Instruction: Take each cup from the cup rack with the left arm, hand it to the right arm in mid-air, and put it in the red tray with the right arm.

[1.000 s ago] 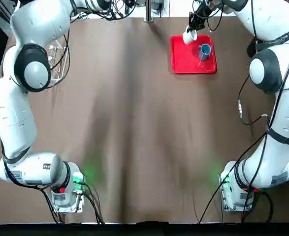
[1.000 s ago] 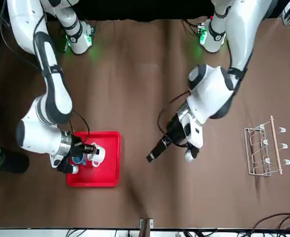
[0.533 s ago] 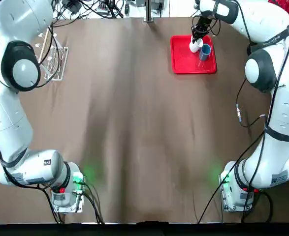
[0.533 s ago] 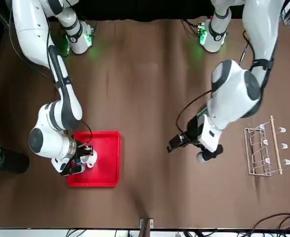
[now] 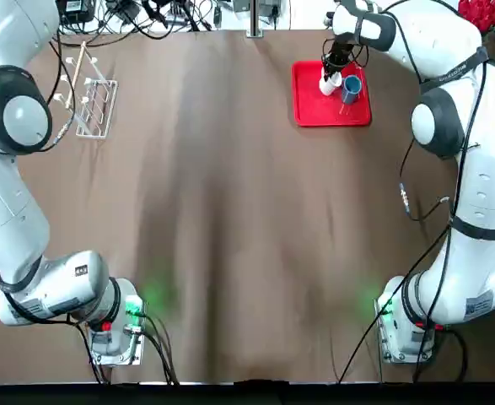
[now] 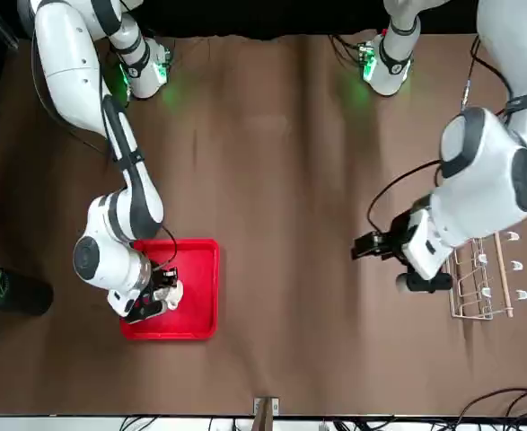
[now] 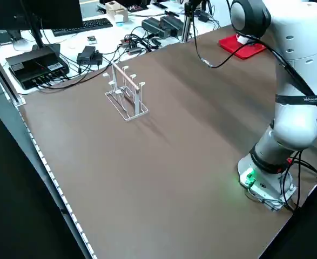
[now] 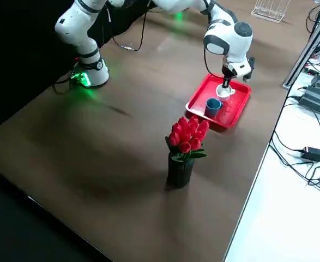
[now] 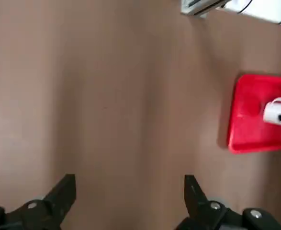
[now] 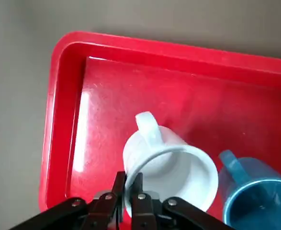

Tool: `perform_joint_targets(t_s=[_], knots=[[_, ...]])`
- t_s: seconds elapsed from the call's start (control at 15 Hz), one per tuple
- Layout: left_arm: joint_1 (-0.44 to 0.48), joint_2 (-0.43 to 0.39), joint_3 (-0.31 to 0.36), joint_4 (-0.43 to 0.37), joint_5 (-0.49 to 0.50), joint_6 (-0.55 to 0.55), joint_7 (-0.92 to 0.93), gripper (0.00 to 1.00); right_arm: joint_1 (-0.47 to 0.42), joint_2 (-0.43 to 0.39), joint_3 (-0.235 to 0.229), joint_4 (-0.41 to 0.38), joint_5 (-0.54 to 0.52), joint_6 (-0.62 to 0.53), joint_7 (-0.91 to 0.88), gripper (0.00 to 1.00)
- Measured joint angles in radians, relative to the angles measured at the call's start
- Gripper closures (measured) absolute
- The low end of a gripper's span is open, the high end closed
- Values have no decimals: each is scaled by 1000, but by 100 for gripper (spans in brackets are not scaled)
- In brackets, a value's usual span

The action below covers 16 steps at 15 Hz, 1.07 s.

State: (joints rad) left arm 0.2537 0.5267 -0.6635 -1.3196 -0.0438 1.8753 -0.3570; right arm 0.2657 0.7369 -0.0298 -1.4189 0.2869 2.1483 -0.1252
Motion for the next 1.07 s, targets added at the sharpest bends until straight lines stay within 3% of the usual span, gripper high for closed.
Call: perform_joint_targets(t_s=[0.33,0.87,1.07], knots=[[48,-49,0,0,114,-85,84,0,14,9,1,0,-1,-1,-2,92],[93,-65,2,-1,129,-131,108,0,17,28,1,0,-1,0,-3,85],[98,-75,2,-1,129,-137,111,0,17,28,1,0,-1,0,-3,61]])
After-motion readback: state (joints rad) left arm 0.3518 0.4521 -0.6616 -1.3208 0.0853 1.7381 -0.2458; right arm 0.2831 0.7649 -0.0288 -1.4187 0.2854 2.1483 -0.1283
